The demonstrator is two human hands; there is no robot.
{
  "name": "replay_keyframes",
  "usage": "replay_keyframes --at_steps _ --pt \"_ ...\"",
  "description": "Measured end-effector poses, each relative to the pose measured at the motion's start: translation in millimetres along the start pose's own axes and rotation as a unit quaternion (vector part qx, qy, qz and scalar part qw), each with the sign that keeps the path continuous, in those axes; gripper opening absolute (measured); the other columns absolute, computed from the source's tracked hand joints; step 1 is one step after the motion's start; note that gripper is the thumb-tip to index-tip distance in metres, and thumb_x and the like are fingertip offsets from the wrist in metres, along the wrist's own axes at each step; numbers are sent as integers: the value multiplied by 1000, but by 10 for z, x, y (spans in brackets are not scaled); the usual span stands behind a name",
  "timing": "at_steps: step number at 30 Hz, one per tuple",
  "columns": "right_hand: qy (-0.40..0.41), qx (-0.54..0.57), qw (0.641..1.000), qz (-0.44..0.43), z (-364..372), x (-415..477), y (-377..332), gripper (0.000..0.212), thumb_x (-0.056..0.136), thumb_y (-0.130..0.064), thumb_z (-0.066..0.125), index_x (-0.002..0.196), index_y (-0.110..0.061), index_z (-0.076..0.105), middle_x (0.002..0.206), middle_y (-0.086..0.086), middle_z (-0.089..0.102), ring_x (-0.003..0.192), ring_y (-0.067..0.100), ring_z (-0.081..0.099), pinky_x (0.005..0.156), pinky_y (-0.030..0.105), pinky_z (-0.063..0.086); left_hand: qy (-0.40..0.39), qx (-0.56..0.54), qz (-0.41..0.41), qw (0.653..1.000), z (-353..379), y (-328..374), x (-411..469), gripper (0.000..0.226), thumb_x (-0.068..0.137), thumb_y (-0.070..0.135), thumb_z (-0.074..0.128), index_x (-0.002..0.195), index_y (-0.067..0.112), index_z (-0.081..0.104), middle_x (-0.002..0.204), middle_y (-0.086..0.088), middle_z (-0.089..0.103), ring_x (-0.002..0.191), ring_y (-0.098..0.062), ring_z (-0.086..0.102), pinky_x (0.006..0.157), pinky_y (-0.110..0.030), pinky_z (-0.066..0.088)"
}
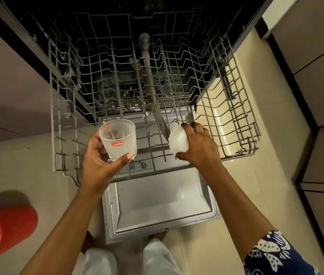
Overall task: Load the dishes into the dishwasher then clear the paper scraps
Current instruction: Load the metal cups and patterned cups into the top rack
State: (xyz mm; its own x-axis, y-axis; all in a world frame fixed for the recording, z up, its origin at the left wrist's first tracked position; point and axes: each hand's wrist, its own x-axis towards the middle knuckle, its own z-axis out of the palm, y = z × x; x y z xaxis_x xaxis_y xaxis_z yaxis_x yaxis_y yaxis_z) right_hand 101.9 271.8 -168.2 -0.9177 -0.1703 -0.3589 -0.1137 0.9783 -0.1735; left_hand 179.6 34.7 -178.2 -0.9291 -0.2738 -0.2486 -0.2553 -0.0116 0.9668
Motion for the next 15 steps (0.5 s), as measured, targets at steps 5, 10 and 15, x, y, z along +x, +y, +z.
replay_keyframes --at_steps 5,10,15 --pt "-12 -16 1000 -5 69 65 26 89 69 -38 79 142 -20 30 134 10 38 122 29 42 93 42 47 -5 -4 -2 1000 -16 -4 25 85 46 36 84 123 29 48 110 12 65 106 -9 63 83 -23 53" --pt "-15 -28 999 -9 200 155 7 89 70 -40 78 141 -19 29 133 12 36 123 30 40 88 43 49 0 -6 -1 1000 -51 0 -19 80 47 34 82 120 29 49 106 14 66 101 -2 63 82 -19 53" --pt "-20 -12 1000 -16 266 237 18 91 69 -42 79 142 -19 29 135 11 36 124 32 39 90 45 48 -2 5 -2 1000 -102 -1 -68 91 47 33 83 128 18 46 113 8 63 103 -4 62 85 -18 52"
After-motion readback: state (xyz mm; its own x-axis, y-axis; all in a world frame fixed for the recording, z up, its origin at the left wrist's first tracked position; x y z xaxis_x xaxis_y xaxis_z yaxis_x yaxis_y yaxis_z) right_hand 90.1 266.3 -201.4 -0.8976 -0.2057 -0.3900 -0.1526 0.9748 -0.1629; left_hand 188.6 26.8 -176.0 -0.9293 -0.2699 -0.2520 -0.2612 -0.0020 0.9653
